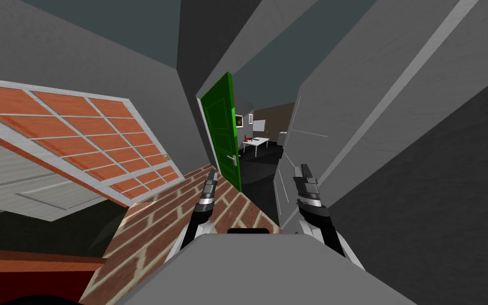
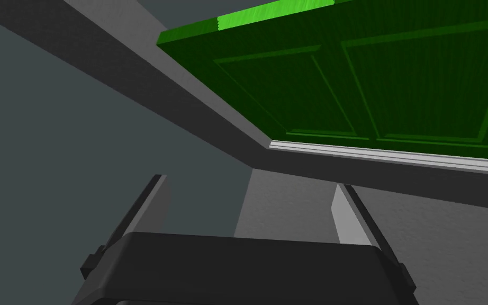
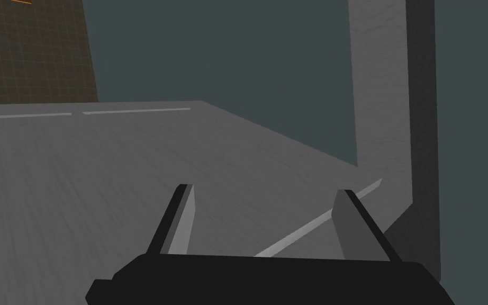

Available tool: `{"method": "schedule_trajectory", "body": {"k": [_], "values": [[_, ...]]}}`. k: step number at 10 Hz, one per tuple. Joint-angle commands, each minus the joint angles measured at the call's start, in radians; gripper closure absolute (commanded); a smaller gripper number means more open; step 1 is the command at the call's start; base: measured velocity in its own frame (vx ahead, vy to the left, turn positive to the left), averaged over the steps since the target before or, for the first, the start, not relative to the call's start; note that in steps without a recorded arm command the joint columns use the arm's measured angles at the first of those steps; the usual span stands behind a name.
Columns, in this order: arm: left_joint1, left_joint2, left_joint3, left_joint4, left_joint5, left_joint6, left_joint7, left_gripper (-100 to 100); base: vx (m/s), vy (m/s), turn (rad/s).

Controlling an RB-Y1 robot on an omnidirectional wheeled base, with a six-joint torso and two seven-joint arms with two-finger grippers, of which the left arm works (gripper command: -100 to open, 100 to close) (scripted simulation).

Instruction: Push the door open

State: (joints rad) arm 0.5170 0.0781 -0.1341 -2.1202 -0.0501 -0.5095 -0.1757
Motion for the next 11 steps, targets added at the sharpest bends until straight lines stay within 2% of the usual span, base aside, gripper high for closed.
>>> {"method": "schedule_trajectory", "body": {"k": [1, 11], "values": [[0.007, 0.012, -0.016, 0.016, 0.017, 0.008, 0.0, -100, 0.158, 0.142, -0.201], [0.043, 0.067, -0.113, 0.14, 0.114, 0.038, -0.002, -100, 0.136, 0.164, -0.208]]}}
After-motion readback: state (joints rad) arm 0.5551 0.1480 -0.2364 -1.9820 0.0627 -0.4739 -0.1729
